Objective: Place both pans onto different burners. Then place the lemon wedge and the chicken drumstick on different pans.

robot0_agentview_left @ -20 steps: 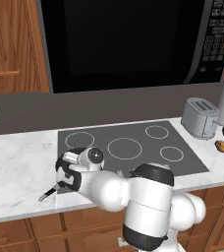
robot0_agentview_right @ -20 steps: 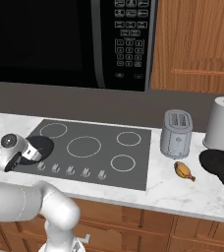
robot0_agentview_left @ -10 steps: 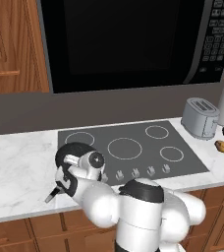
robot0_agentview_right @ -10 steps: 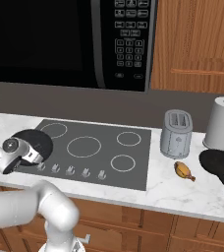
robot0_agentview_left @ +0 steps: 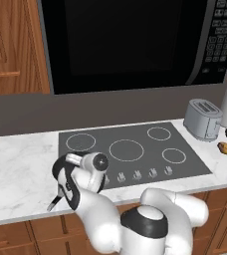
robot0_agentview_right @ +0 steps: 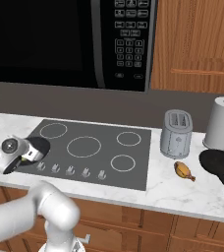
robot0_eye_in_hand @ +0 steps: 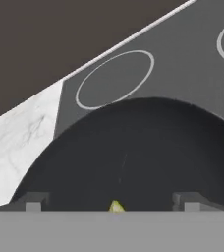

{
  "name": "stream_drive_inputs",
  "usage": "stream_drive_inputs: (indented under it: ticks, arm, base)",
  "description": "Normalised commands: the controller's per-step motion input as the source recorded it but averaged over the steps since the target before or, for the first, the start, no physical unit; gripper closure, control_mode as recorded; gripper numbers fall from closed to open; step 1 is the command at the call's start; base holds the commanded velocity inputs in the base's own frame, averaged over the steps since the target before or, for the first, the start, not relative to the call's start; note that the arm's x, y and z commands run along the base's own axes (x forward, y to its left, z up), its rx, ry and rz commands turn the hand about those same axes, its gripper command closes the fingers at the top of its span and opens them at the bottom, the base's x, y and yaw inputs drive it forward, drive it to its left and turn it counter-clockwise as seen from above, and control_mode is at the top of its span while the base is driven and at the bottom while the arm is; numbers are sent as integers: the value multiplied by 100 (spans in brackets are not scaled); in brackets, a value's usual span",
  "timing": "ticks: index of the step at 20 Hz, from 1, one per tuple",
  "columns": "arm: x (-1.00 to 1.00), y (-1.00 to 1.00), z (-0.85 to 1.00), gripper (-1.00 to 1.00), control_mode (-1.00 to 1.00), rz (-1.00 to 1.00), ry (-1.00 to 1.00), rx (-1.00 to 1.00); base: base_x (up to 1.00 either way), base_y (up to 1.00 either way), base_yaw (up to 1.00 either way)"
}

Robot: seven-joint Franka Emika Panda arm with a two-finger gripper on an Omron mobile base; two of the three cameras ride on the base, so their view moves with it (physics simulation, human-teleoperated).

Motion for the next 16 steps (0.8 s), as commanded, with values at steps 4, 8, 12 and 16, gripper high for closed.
stream_drive_inputs:
  ticks: [4,8,12,16]
  arm:
    - [0,0,55,-100,-100,0,-7,0]
    - [0,0,50,-100,-100,0,-6,0]
    - [0,-8,31,-100,-100,0,-2,0]
    - [0,-18,11,-100,-100,5,0,0]
  base:
    - [0,0,0]
    - [0,0,0]
    - [0,0,0]
    - [0,0,0]
